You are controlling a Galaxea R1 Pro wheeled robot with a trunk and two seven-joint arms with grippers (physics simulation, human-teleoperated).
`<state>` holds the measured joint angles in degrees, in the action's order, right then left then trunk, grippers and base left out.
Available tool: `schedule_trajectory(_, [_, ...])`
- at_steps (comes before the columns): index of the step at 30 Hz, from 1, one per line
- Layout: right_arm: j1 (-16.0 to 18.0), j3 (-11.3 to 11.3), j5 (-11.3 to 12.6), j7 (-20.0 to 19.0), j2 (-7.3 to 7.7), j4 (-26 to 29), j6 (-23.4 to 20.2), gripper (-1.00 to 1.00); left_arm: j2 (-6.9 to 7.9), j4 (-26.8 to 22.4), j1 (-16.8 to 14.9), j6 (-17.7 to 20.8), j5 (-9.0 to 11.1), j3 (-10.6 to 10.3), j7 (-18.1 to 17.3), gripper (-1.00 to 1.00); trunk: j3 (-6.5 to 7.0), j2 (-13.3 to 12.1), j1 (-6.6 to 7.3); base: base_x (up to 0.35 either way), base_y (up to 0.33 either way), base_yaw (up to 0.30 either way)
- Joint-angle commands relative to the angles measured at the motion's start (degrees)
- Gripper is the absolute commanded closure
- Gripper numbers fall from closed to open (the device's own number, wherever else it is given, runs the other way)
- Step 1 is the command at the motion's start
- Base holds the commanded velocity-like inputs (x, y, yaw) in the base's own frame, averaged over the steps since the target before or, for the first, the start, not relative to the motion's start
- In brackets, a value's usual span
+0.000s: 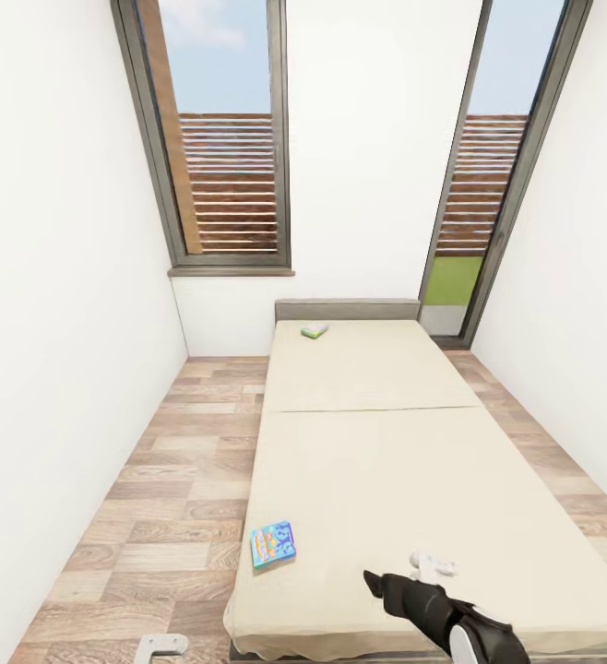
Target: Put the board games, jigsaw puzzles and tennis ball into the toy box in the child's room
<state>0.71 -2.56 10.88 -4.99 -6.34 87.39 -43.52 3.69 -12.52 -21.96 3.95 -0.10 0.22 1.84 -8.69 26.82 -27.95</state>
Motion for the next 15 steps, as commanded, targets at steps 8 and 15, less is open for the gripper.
schedule_trajectory(8, [8.4, 0.2, -0.1, 0.0, -0.97, 0.1, -4.2, -1.0, 0.04, -0.1, 0.0, 0.4, 0.0, 0.1, 0.1, -1.0, -0.11, 0.1, -0.03, 0.0, 0.0, 0.0])
schedule_trajectory(15, [12.9, 0.4, -0.3, 1.7, -3.03, 0.1, -4.6, -1.0, 0.06, -0.1, 0.0, 0.4, 0.1, 0.2, 0.0, -1.0, -0.11, 0.1, -0.03, 0.0, 0.0, 0.0])
